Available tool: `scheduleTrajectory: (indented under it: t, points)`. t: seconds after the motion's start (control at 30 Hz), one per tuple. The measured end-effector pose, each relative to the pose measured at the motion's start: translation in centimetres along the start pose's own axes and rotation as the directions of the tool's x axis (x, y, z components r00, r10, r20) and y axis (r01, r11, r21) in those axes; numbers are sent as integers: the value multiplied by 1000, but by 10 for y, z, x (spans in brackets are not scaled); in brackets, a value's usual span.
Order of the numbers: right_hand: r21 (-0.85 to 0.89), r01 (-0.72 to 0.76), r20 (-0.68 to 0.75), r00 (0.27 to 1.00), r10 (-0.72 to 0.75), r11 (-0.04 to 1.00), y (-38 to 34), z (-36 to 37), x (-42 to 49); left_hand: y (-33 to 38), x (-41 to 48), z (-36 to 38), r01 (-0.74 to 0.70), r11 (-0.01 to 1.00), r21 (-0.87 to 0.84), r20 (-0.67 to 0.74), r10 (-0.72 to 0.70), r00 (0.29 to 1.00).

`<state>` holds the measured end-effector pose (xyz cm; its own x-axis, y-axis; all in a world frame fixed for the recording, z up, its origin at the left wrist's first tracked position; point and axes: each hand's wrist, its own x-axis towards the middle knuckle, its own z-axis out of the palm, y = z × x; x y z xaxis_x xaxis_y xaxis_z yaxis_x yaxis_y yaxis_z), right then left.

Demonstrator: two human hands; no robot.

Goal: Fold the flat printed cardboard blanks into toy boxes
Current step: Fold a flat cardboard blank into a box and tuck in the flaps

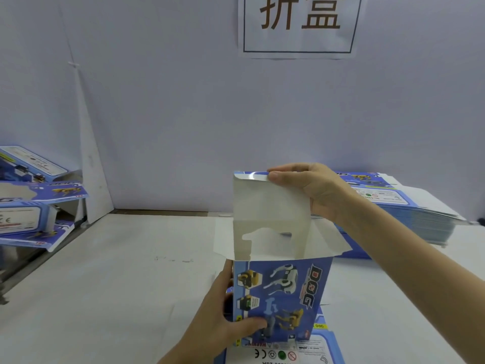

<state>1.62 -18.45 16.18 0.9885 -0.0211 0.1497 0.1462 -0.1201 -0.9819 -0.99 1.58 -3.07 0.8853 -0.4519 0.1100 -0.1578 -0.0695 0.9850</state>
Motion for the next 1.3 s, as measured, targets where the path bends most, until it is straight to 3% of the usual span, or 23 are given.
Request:
scheduleTrajectory:
  t: [0.1, 0.17, 0.23, 0.27, 0.3, 0.37, 0.47, 0.63, 0.8, 0.97, 1.1, 1.3]
  points:
    - [-180, 79, -40, 995, -88, 981, -5, 0, -5, 2, 0, -1, -22, 995, -94, 23, 24, 999]
    - [-310, 195, -109, 965, -239, 931, -10, -10, -10, 11, 2, -5, -33, 988, -154, -66, 24, 998]
    - [-342, 353, -287, 843, -455, 871, -11, -20, -21, 23, 8, -13, -86, 968, -234, -213, 36, 976]
    - [-327, 412, -367, 774, -516, 850, -8, -23, -30, 33, 12, -17, -137, 957, -255, -275, 64, 959]
    - [-292, 436, -407, 749, -523, 851, -1, -24, -39, 45, 17, -20, -190, 948, -254, -318, 104, 943]
    - [-210, 398, -340, 827, -448, 893, 21, -15, -53, 70, 25, -20, -286, 930, -231, -340, 198, 919]
    - [-122, 335, -107, 931, -348, 934, 44, 11, -64, 103, 34, -6, -401, 888, -227, -341, 313, 886]
    - [-123, 354, -95, 926, -366, 927, 46, 18, -64, 117, 35, 7, -486, 868, -105, -517, 370, 772]
    - [-26, 352, -39, 935, -352, 936, 47, 17, -64, 121, 38, -1, -408, 905, -119, -458, 315, 831]
    - [-38, 324, -38, 945, -326, 945, 48, 17, -64, 124, 34, 0, -442, 897, 3, -483, 388, 785]
    - [-60, 354, -34, 934, -356, 933, 47, 16, -66, 127, 34, -3, -433, 899, -57, -448, 365, 816]
    - [-38, 345, -19, 938, -346, 938, 45, 20, -69, 128, 33, -1, -441, 896, -59, -475, 363, 801]
